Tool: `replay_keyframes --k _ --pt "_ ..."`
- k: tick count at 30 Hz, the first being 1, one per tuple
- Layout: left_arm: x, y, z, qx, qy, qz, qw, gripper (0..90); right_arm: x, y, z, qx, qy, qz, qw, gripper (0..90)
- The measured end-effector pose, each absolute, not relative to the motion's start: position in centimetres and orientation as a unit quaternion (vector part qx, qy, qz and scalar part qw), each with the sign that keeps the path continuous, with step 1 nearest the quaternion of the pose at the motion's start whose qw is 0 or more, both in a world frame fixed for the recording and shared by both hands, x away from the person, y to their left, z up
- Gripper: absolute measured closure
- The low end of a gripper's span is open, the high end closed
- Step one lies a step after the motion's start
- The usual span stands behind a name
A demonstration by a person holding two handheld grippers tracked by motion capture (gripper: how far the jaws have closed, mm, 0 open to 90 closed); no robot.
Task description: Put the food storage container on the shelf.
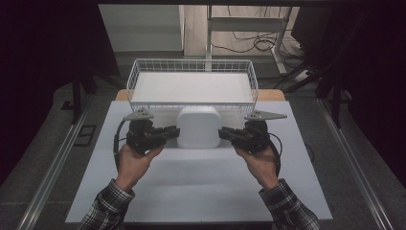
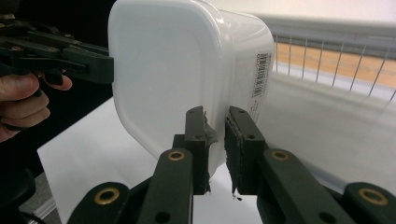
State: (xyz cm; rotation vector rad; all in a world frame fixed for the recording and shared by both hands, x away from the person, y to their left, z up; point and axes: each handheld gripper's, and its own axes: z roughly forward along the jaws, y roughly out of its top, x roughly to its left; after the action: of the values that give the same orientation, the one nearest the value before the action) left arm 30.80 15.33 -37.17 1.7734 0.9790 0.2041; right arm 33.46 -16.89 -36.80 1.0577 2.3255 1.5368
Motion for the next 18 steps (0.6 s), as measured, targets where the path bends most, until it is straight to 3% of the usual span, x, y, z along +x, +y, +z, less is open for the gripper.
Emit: replay_keyframes --k 18 --pt "34.8 16.6 -31.9 0.732 0.41 0.109 0.533 79.9 37.8 -15.1 -31.6 0.345 0.77 0.525 0.11 78.6"
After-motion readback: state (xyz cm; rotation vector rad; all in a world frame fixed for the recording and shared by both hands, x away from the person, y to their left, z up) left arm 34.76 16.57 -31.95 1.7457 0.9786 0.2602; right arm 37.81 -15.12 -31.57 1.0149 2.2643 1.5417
